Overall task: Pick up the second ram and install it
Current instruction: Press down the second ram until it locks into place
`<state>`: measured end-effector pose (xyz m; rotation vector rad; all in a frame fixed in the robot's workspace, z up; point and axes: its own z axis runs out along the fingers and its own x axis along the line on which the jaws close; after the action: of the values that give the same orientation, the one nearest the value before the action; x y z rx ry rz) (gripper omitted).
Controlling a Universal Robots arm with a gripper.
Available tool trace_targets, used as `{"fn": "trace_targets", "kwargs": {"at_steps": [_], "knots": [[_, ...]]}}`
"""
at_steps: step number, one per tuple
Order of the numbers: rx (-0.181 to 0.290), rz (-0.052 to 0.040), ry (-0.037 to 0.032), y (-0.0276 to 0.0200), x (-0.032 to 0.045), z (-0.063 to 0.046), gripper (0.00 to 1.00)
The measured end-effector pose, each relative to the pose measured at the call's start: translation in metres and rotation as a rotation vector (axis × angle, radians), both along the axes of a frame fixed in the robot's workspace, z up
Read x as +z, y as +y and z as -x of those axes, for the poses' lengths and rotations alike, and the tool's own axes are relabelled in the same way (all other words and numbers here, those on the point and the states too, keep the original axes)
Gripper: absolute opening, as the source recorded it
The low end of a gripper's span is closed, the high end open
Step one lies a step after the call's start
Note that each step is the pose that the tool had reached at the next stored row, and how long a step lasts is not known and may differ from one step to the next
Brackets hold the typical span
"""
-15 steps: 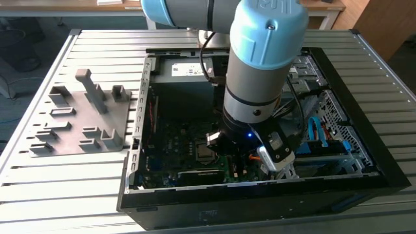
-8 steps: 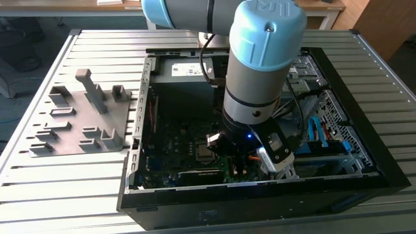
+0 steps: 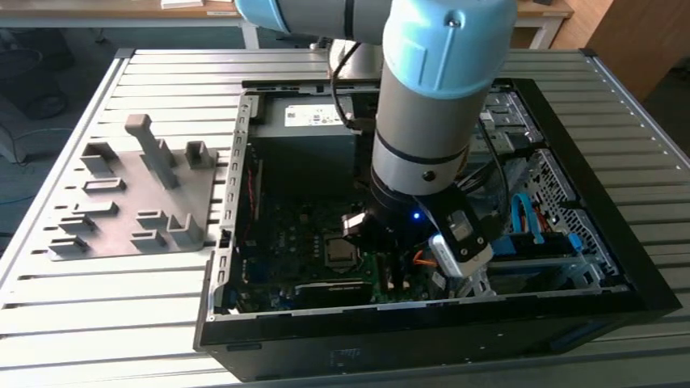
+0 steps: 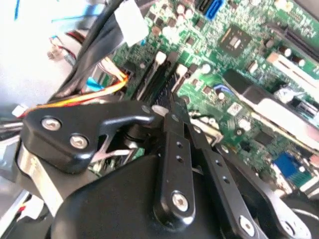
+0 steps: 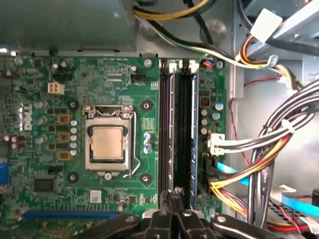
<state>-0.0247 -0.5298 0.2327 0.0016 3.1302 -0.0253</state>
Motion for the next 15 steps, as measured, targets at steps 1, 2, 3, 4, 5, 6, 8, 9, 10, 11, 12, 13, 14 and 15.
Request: {"fn": "trace_targets", "kwargs": {"at_steps": [1,2,3,4,5,6,8,9,10,11,12,13,14,15], "knots": [[0.0,0.0015,0.0,0.0047,0.0001,0.0,0.1],[0.0,0.0031,0.0,0.0092,0.0,0.0,0.1],[0.0,0.0043,0.0001,0.0137,0.0001,0.0,0.1],[0.0,0.0051,0.0,0.0182,0.0001,0.0,0.1],[0.0,0.0059,0.0001,0.0226,0.0001,0.0,0.1],[0.0,0.0066,0.0001,0.0272,0.0001,0.0,0.1],[0.0,0.0074,0.0,0.0363,0.0001,0.0,0.1],[0.0,0.0077,0.0001,0.0403,0.0001,0.0,0.1],[0.0,0.008,0.0001,0.0444,0.0001,0.0,0.1],[0.0,0.0084,0.0001,0.0474,0.0002,0.0,0.1],[0.0,0.0089,0.0001,0.0483,0.0002,0.0,0.1],[0.0,0.0092,0.0001,0.0482,0.0022,0.0,0.1],[0.0,0.0091,0.0,0.0482,0.0062,0.0,0.1],[0.0,0.0094,0.0001,0.0482,0.0106,0.0,0.1]]}}
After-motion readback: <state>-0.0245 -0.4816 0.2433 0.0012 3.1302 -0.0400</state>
